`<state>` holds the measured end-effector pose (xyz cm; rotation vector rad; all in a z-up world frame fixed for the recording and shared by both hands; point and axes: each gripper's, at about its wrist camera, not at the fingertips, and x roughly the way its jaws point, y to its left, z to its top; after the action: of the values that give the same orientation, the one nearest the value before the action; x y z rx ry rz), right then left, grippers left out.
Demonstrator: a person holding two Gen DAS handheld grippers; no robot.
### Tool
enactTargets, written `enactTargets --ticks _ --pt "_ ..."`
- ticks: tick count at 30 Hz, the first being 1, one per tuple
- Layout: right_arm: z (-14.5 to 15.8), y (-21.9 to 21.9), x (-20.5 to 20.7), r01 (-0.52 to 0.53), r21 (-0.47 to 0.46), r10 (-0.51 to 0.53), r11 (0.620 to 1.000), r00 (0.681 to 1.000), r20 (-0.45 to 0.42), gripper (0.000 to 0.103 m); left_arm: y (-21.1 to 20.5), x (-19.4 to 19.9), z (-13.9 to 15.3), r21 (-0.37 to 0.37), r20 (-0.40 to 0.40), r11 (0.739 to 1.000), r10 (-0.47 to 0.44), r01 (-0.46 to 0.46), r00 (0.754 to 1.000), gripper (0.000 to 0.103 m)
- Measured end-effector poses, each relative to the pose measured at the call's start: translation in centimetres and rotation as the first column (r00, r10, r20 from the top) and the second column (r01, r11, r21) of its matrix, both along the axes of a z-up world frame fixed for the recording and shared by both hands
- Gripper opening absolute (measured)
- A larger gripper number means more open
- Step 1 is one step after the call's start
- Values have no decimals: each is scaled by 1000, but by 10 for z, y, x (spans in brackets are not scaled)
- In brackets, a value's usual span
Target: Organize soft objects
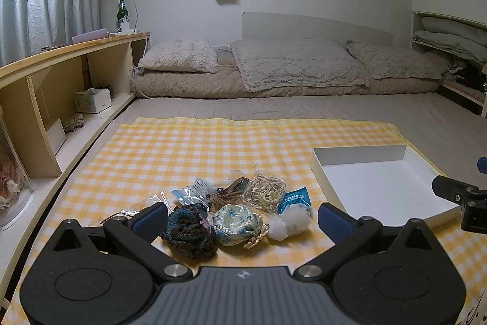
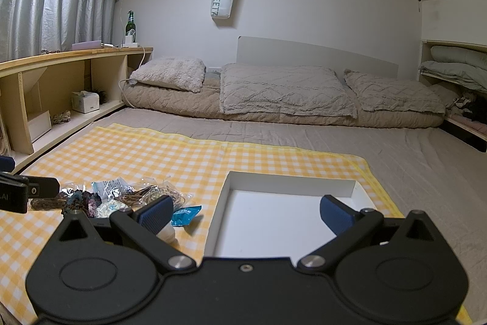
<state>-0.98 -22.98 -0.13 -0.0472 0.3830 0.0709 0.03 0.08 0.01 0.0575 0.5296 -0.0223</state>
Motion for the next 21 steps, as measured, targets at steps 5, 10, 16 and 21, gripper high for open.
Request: enactTargets --ticks 5,10,16,21 --pt "1 0 1 0 0 0 1000 1000 -1 103 0 0 0 0 0 1000 0 0 1000 103" --pt "0 0 1 0 -1 0 1000 1000 -2 103 0 0 0 0 -1 1000 0 0 1000 103" --pt "2 -2 -1 0 -1 0 1000 1000 -2 103 0 0 0 -1 -1 1000 0 0 1000 103" --pt "-3 2 2 -1 1 1 1000 1000 -6 103 -1 1 -5 1 3 1000 2 -2 1000 103"
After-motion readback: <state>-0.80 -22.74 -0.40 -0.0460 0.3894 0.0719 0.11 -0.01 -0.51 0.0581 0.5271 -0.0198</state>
